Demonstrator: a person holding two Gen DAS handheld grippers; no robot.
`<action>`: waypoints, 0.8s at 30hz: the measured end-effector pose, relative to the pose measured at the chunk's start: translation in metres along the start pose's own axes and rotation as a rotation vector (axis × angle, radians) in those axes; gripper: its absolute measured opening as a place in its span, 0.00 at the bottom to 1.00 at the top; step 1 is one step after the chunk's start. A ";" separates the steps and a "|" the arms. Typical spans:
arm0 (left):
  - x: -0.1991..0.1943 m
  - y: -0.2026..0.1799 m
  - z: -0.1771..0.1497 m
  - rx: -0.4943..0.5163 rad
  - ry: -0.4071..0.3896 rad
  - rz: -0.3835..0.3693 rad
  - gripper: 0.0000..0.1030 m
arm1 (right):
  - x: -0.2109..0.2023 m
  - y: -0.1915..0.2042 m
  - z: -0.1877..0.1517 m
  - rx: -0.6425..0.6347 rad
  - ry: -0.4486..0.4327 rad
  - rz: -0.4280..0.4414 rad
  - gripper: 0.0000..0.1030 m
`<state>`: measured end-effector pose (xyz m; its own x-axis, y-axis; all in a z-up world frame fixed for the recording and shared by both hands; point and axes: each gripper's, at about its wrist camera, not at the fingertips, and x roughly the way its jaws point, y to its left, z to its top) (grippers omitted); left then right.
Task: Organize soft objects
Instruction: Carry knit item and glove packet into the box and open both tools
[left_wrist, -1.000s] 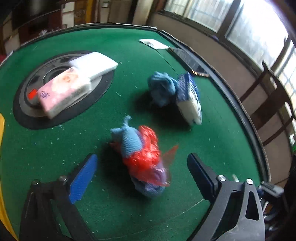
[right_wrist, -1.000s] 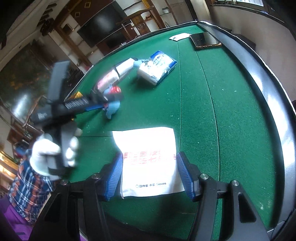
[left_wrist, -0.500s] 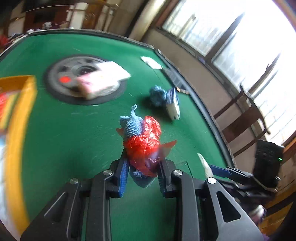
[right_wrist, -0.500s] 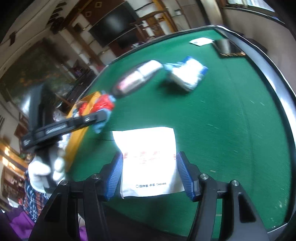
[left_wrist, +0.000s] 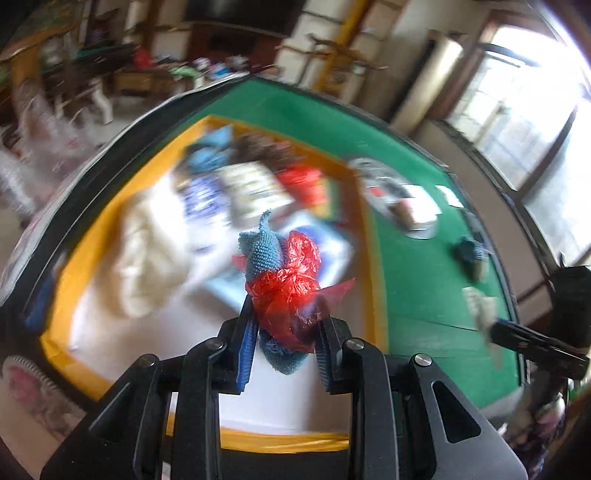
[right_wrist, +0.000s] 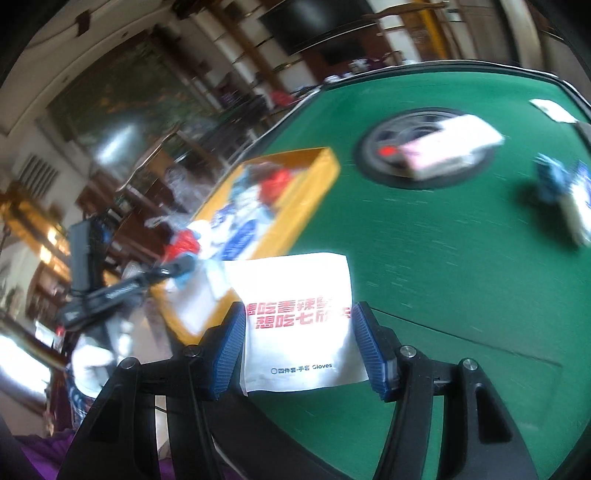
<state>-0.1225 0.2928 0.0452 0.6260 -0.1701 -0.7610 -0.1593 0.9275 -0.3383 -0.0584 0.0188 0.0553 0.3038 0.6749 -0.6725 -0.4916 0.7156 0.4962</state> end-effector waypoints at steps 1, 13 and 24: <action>0.004 0.008 0.000 -0.016 0.002 0.034 0.25 | 0.007 0.006 0.004 -0.009 0.007 0.006 0.53; -0.005 0.026 -0.014 -0.058 0.005 0.049 0.54 | 0.079 0.088 0.011 -0.159 0.133 0.043 0.53; -0.052 0.069 -0.016 -0.197 -0.159 -0.050 0.64 | 0.131 0.132 0.002 -0.302 0.212 -0.040 0.58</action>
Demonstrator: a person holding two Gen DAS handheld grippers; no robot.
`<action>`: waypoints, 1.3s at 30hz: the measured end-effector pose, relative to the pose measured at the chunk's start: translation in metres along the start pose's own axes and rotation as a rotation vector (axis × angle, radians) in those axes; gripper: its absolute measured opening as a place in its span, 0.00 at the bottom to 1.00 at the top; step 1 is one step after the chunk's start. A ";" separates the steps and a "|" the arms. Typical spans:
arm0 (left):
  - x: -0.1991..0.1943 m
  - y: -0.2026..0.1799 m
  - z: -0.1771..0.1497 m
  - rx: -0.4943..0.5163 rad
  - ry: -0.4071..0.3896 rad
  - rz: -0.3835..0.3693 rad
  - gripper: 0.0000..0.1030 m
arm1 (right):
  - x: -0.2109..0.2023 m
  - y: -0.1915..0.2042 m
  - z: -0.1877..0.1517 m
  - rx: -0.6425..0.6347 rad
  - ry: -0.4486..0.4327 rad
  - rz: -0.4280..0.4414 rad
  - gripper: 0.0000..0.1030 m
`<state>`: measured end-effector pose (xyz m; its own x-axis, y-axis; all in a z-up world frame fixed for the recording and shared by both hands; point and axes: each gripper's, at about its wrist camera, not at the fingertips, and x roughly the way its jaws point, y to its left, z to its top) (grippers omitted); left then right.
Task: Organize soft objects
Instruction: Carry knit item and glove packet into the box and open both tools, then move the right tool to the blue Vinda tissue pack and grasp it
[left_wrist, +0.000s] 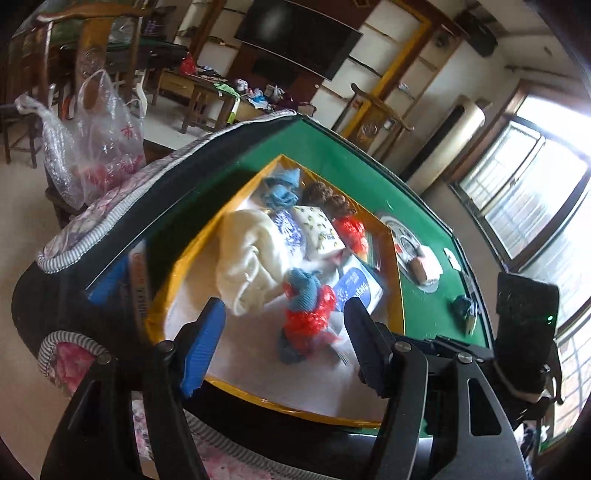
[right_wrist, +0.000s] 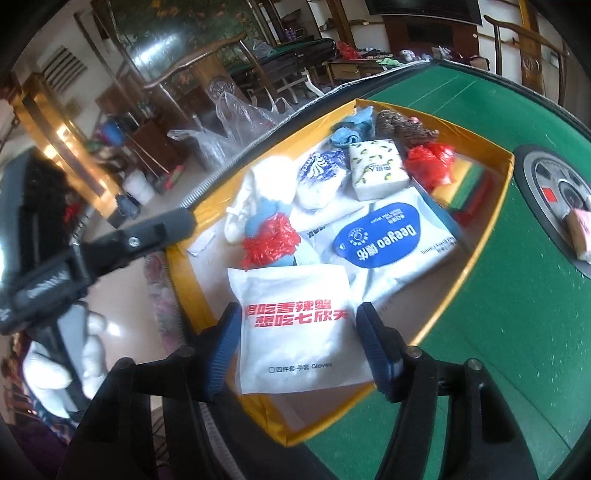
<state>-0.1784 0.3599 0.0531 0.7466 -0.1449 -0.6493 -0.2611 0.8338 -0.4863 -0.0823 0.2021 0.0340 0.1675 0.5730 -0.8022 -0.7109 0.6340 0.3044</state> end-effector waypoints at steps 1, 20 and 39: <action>0.001 0.002 0.000 -0.013 0.002 -0.009 0.64 | 0.002 -0.001 0.001 0.004 0.000 -0.006 0.58; -0.002 -0.085 -0.006 0.189 0.051 -0.060 0.64 | -0.166 -0.008 -0.013 -0.033 -0.309 -0.342 0.83; -0.108 -0.455 -0.092 0.969 0.173 -0.365 0.72 | -0.203 -0.188 -0.156 0.526 -0.232 -0.376 0.83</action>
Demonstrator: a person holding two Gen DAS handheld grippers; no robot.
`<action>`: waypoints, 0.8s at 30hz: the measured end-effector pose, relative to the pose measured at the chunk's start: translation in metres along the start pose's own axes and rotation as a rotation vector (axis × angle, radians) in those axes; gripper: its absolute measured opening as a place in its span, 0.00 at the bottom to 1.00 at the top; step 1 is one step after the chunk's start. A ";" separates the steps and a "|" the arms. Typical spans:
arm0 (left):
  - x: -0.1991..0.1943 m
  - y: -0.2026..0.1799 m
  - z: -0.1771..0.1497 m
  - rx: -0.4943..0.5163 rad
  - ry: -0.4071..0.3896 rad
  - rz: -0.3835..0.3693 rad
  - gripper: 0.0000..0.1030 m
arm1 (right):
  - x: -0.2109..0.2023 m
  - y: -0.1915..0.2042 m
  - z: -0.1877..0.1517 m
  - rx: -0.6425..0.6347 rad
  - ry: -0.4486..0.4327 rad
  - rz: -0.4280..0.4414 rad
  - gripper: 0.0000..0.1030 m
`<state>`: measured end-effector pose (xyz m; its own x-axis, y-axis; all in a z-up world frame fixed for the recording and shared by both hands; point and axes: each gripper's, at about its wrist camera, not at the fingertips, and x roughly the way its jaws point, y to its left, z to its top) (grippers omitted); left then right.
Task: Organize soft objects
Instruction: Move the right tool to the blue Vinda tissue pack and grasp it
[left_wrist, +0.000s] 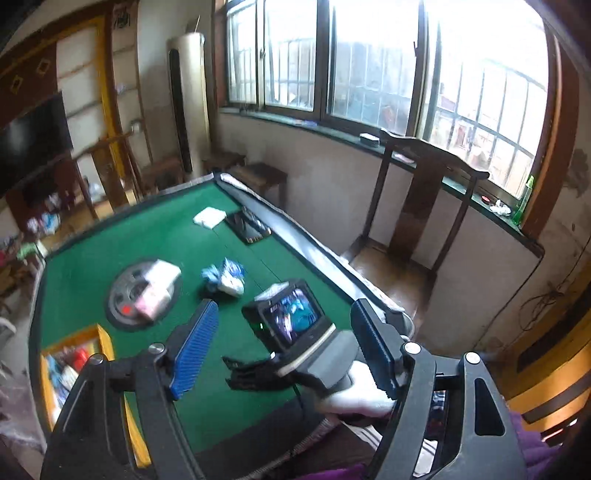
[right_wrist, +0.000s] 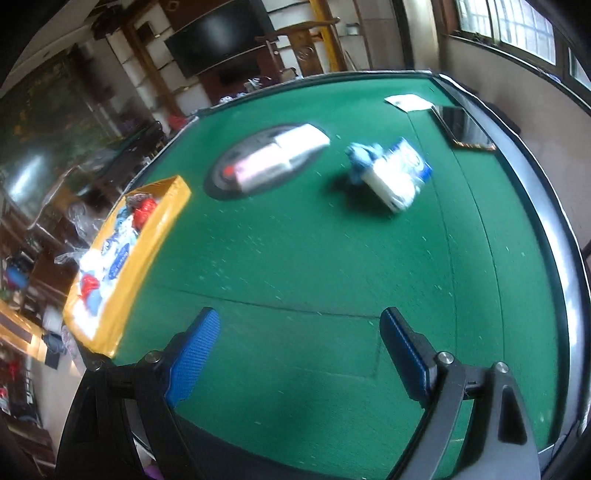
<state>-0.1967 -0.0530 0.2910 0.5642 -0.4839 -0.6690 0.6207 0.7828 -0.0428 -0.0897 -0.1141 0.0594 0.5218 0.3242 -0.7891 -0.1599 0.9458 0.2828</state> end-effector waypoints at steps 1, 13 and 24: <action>0.003 -0.001 -0.001 0.007 0.008 0.036 0.72 | 0.001 -0.003 -0.001 0.002 0.001 0.000 0.83; 0.034 0.118 -0.087 -0.209 0.008 0.076 0.72 | 0.000 -0.009 -0.009 0.033 -0.073 0.071 0.83; 0.022 0.233 -0.231 -0.741 -0.104 0.186 0.72 | -0.034 -0.060 -0.020 0.149 -0.167 0.011 0.83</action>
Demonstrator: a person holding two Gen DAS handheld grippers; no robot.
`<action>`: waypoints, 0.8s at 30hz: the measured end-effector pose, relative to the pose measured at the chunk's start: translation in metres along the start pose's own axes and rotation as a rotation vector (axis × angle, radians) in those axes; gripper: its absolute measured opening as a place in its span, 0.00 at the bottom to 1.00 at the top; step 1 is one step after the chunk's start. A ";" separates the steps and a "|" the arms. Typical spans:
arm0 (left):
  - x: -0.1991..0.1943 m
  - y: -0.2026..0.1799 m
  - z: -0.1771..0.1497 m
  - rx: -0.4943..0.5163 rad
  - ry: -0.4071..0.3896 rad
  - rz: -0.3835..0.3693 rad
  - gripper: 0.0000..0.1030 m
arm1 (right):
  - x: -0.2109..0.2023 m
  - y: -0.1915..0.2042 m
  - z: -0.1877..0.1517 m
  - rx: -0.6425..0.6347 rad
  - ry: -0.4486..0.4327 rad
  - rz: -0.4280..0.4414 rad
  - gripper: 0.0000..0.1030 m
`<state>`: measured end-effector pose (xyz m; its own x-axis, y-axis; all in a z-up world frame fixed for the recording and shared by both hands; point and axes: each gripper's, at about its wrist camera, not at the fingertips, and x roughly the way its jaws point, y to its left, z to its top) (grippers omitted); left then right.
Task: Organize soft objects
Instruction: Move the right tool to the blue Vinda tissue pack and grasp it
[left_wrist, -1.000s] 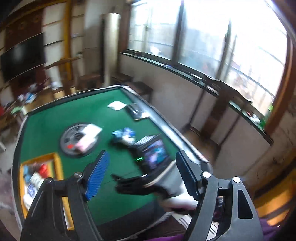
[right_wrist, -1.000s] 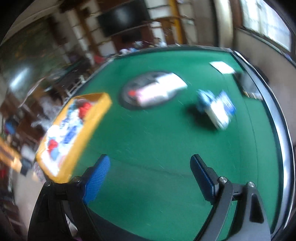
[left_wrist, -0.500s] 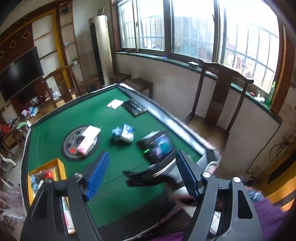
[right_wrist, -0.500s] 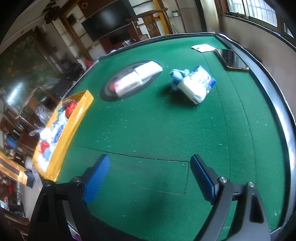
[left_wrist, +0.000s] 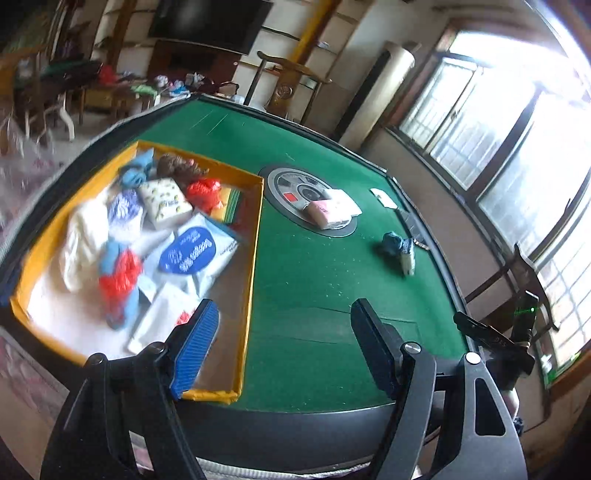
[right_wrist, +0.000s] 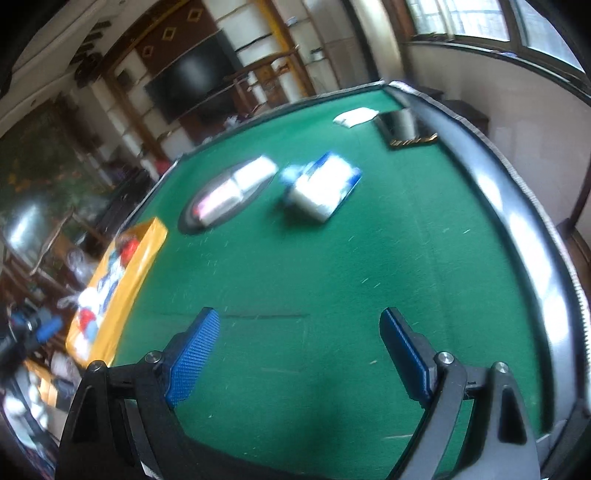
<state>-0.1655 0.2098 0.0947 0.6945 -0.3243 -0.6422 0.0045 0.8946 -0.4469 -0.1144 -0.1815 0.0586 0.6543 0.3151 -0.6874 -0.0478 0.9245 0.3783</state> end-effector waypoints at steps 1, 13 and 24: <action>0.001 -0.001 -0.002 -0.008 0.006 -0.008 0.72 | -0.004 -0.002 0.004 0.004 -0.011 -0.004 0.83; 0.068 -0.052 -0.033 0.099 0.211 -0.077 0.74 | 0.065 -0.037 0.078 0.197 0.007 0.068 0.83; 0.094 -0.066 -0.020 0.135 0.247 -0.056 0.74 | 0.148 -0.047 0.117 0.376 0.068 0.127 0.77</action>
<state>-0.1145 0.1140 0.0514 0.4940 -0.4244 -0.7588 0.1446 0.9007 -0.4097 0.0731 -0.2033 0.0115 0.6089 0.4470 -0.6553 0.1626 0.7383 0.6546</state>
